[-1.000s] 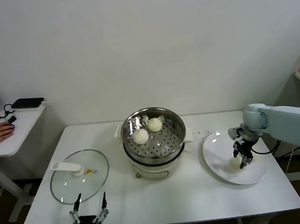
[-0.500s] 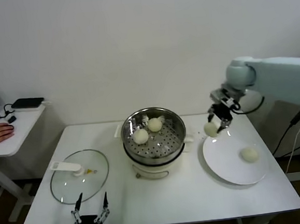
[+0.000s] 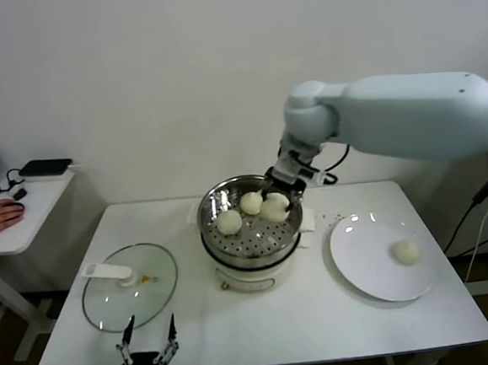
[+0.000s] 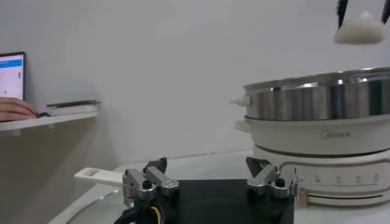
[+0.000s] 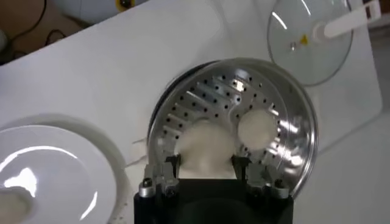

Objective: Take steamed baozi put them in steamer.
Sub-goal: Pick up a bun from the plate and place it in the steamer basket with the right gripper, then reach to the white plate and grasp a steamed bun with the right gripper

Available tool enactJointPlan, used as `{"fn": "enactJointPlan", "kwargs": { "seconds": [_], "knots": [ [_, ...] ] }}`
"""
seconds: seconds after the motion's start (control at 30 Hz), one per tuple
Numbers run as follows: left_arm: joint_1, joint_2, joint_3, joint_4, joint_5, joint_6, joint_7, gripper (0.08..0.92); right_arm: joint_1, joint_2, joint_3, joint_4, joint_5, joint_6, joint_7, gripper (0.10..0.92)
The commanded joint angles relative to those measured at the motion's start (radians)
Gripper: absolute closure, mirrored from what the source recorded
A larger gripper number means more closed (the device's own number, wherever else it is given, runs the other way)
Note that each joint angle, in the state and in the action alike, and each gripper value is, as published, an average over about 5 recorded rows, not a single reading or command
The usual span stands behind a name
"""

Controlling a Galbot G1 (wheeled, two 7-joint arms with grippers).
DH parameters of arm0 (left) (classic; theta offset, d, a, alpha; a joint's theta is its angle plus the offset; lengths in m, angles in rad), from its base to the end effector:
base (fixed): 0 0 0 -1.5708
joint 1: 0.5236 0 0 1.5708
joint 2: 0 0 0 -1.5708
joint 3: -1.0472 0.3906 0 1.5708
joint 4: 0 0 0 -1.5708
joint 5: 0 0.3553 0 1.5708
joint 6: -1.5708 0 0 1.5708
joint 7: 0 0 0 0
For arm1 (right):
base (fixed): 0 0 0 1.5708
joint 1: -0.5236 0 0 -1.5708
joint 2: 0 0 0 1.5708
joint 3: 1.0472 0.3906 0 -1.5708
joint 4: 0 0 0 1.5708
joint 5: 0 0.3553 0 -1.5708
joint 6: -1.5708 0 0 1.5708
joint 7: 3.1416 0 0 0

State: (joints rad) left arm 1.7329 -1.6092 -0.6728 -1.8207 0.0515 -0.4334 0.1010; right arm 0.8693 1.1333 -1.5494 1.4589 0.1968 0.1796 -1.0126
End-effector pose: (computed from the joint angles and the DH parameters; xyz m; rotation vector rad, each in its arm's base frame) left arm 0.0707 0.0395 -0.4512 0.0268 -3.1219 -0.1727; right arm 0.5476 0.0980 0.0166 1.8753 -0.6826 2.2049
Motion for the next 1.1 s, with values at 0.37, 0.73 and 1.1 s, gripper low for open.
{"fn": "enactJointPlan", "kwargs": {
  "seconds": [0.37,0.73,1.1],
  "knots": [
    [-0.007,-0.021,0.002,0.013,0.001,0.0,0.0,0.177,-0.322,0.169,0.063,-0.188,-0.179,0.023,0.07,0.431],
    [-0.002,-0.017,-0.002,0.008,-0.001,0.0,0.0,0.177,-0.137,0.142,-0.004,-0.196,-0.011,0.035,0.032,0.323],
    [0.0,-0.017,0.008,0.006,0.005,0.0,0.002,0.177,0.199,-0.059,-0.252,-0.214,0.393,-0.044,-0.178,0.203]
  ]
}}
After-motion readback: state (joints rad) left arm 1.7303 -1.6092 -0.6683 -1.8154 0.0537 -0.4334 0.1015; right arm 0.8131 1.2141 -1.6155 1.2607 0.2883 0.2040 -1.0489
